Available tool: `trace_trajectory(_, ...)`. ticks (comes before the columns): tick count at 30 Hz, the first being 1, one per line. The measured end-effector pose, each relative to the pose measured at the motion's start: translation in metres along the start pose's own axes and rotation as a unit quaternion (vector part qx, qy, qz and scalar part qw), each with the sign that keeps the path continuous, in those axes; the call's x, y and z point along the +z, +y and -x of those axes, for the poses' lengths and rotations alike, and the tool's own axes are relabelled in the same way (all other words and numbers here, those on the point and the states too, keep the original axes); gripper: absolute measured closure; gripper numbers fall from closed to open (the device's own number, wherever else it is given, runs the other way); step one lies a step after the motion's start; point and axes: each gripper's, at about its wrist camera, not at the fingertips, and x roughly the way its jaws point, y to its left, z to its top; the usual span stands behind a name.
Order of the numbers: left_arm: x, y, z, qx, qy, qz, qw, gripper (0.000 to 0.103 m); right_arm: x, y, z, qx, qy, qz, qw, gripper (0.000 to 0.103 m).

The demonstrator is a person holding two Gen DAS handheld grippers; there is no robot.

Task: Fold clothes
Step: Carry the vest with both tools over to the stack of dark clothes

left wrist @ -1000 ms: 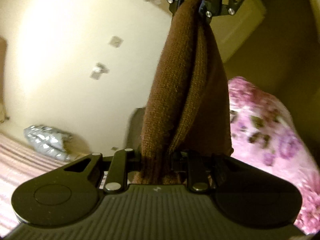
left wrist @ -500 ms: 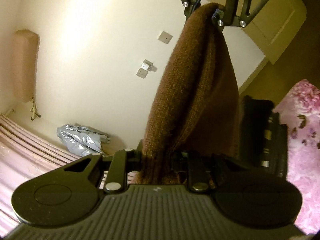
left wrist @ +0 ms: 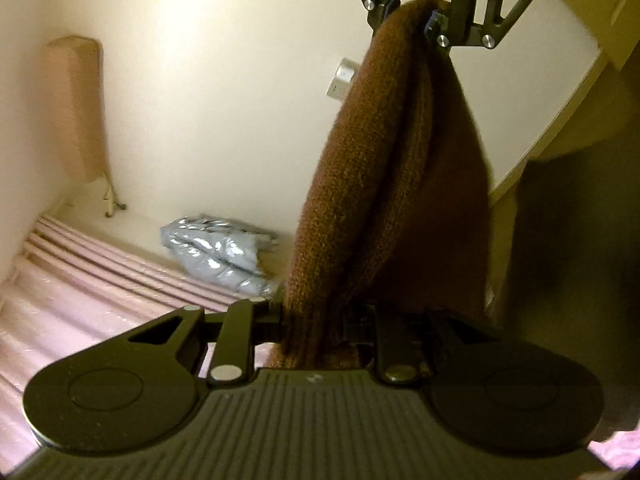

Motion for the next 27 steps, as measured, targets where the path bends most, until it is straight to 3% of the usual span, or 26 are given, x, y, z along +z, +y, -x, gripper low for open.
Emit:
trace_trajectory(3,-0.022,-0.061,-0.011,-0.045,0.026,0.001,0.9986,0.083,-0.029,0.051,-0.019,0.042,0.007,-0.004,0.999,0.078)
trace_trajectory(8,-0.053,-0.18,-0.009,-0.136,0.065,-0.027,0.9882,0.082,-0.078,0.129,-0.039,0.136,0.044,0.013,0.99,0.078)
trace_trajectory(10,-0.058,-0.2,-0.002,-0.133,0.069,-0.033,0.9882,0.082,-0.089,0.142,-0.038,0.147,0.052,0.012,0.988,0.077)
trace_trajectory(15,-0.062,-0.2,-0.001,-0.128,0.083,0.009,0.9882,0.079,-0.096,0.142,-0.029,0.15,0.056,0.008,0.987,0.077)
trace_trajectory(22,-0.055,-0.204,0.007,-0.129,0.075,0.014,0.9887,0.079,-0.083,0.159,-0.034,0.145,0.072,-0.004,0.987,0.075)
trace_trajectory(25,-0.059,-0.185,-0.009,-0.128,0.08,0.014,0.9884,0.079,-0.081,0.174,-0.03,0.143,0.077,-0.005,0.987,0.07)
trace_trajectory(27,-0.056,-0.187,0.001,-0.124,0.081,0.011,0.9889,0.077,-0.081,0.177,-0.031,0.142,0.076,0.002,0.987,0.07)
